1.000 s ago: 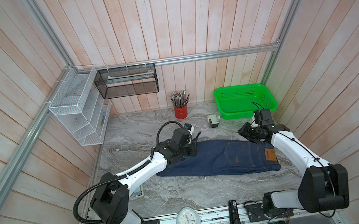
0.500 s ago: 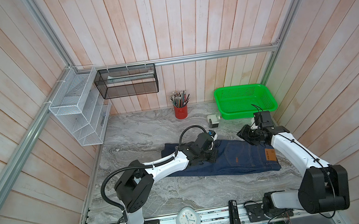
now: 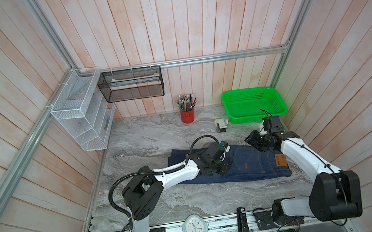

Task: Fold and stack the trousers
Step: Fold the trousers at the center of the table.

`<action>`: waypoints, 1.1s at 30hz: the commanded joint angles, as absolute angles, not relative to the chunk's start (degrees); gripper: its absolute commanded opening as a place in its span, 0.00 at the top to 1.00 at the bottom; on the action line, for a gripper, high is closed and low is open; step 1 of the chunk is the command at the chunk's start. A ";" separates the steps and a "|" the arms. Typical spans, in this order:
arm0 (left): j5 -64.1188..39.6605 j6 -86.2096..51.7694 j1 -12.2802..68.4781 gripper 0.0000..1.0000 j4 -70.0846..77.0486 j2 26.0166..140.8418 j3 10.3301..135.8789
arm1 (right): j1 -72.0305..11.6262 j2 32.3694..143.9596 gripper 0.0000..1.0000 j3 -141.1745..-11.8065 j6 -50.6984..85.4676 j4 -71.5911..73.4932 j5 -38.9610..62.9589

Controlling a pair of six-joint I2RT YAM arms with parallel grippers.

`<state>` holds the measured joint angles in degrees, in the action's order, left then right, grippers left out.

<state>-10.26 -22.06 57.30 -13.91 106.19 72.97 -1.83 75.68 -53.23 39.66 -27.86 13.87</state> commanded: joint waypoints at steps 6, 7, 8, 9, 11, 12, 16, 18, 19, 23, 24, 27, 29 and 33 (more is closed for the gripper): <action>-7.47 -20.50 57.64 0.37 -15.47 100.76 75.42 | -4.62 75.71 0.53 -52.20 38.52 -29.48 16.08; -6.02 -20.46 57.53 0.36 -15.51 98.82 75.79 | -5.62 75.67 0.52 -51.97 38.41 -30.00 16.04; -4.80 -20.45 57.37 0.35 -15.46 97.06 75.87 | -6.83 75.59 0.51 -51.60 38.49 -30.38 15.80; -3.92 -20.75 56.83 0.34 -15.35 94.97 75.61 | -8.64 75.56 0.49 -51.30 38.66 -30.72 15.52; -3.08 -22.58 54.24 0.34 -15.23 91.02 74.18 | -12.32 75.80 0.47 -50.42 39.31 -31.35 14.61; -3.20 -23.73 51.71 0.34 -14.84 88.69 72.67 | -13.92 76.06 0.46 -49.60 39.82 -31.38 14.50; -4.44 -27.40 43.67 0.33 -13.88 80.30 65.00 | -17.29 76.77 0.43 -44.89 41.81 -29.05 15.47; -5.72 -28.64 40.24 0.33 -14.09 77.91 61.80 | -17.96 77.12 0.42 -43.50 41.84 -27.49 16.10; -6.40 -29.04 38.92 0.33 -14.20 77.24 60.48 | -18.24 77.25 0.42 -43.10 41.54 -26.32 17.08; -8.18 -30.22 36.69 0.34 -13.47 76.29 57.08 | -20.46 78.68 0.45 -43.28 40.50 -21.82 19.93; -8.50 -30.70 36.38 0.34 -13.02 76.29 56.43 | -21.10 79.77 0.45 -43.58 40.22 -20.99 20.57; -8.70 -31.11 36.04 0.34 -12.72 76.22 55.60 | -22.43 83.25 0.45 -44.44 39.86 -19.07 21.58; -8.64 -31.10 35.88 0.34 -12.65 75.89 55.29 | -22.81 85.12 0.45 -44.73 39.81 -17.89 21.29; -8.18 -30.64 35.44 0.34 -13.49 75.20 54.81 | -22.76 89.01 0.44 -45.86 39.28 -15.63 21.60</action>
<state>-7.81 -30.26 35.92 -13.76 76.42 55.22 -22.59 87.24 -43.90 40.29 -18.46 20.64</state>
